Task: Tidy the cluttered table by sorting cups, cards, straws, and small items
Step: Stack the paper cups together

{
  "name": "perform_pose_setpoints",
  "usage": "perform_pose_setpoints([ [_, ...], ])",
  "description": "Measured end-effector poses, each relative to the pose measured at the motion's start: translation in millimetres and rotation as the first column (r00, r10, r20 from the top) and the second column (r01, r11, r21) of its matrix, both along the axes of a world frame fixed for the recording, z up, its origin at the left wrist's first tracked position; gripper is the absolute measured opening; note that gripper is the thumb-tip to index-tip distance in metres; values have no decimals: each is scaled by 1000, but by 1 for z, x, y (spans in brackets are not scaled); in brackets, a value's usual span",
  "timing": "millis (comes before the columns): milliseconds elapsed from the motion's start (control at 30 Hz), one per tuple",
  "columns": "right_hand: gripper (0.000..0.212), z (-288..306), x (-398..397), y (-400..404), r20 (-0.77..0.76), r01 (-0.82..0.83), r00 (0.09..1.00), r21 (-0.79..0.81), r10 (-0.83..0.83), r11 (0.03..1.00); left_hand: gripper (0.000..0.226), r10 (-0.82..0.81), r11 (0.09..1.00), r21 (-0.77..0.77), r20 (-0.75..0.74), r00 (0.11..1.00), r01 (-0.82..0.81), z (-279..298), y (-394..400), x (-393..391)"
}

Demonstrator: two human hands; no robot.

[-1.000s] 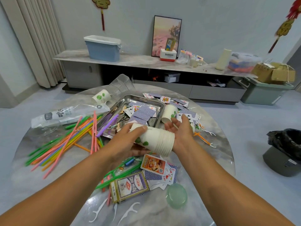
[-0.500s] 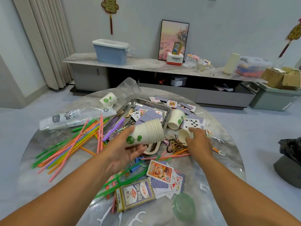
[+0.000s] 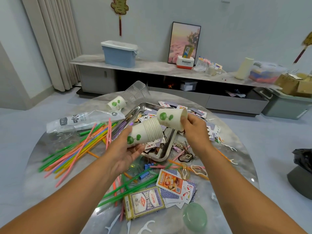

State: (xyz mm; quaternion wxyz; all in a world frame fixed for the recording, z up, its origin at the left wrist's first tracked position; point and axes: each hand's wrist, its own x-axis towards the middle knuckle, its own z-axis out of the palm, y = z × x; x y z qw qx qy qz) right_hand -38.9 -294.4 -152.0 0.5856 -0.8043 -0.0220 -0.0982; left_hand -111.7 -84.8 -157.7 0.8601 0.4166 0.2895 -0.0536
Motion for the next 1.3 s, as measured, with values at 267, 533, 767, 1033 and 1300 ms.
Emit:
perform_pose_setpoints([
  [267,25,1,2,8,-289,-251,933,-103,213,962,35,-4,997,83,33,999,1,-2,7,7],
  [533,36,-9,25,16,-266,-103,963,-226,40,969,36,-10,998,-56,45,999,12,3,5,18],
  [767,73,-43,87,-23,-173,258,885,-590,-432,765,33,63,984,-169,12,998,-60,2,16,37],
  [1033,76,-52,126,-24,-345,282,823,-441,-451,852,35,86,982,-173,15,996,-83,-2,21,55],
  [1300,57,7,80,27,-373,213,928,480,-22,851,45,107,982,-154,-28,994,-110,-4,31,53],
])
